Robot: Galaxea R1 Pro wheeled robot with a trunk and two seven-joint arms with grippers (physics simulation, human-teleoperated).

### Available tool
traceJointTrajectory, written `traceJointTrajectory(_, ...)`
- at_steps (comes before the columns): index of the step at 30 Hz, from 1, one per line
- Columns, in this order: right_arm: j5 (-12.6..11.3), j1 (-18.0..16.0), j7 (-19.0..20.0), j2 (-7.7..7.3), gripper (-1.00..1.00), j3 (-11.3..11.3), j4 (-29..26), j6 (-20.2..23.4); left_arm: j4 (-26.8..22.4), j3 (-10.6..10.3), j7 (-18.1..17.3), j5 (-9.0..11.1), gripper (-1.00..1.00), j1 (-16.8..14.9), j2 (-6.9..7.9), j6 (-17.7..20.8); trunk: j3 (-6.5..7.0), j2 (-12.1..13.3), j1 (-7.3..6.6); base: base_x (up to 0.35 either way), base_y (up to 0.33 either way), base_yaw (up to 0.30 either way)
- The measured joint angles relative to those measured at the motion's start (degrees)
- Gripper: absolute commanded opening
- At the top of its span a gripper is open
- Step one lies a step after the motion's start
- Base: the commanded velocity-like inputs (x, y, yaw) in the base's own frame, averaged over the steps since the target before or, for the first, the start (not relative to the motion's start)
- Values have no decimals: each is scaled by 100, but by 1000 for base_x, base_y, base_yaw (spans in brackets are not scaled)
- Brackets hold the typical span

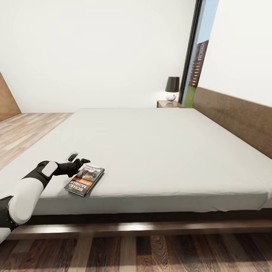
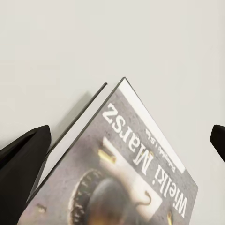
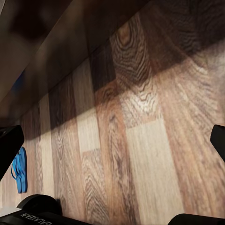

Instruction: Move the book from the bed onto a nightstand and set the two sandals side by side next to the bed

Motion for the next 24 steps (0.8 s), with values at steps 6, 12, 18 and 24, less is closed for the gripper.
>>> traceJointTrajectory(6,0,0,1,0,100,-1,0,0,-4,5,-5,-8,100,-1,1,-11,0,0,0,-36,-49,0)
traceJointTrajectory(12,-1,0,0,0,100,0,0,0,-2,5,-5,-4,100,0,1,-9,0,0,0,-16,-20,0)
traceJointTrajectory(18,0,0,0,0,100,0,0,0,-1,3,-4,-5,100,1,1,-8,0,0,0,-4,-5,0)
traceJointTrajectory(24,0,0,0,0,100,0,0,0,-2,2,-3,-4,100,1,1,-6,0,0,0,-1,-1,0)
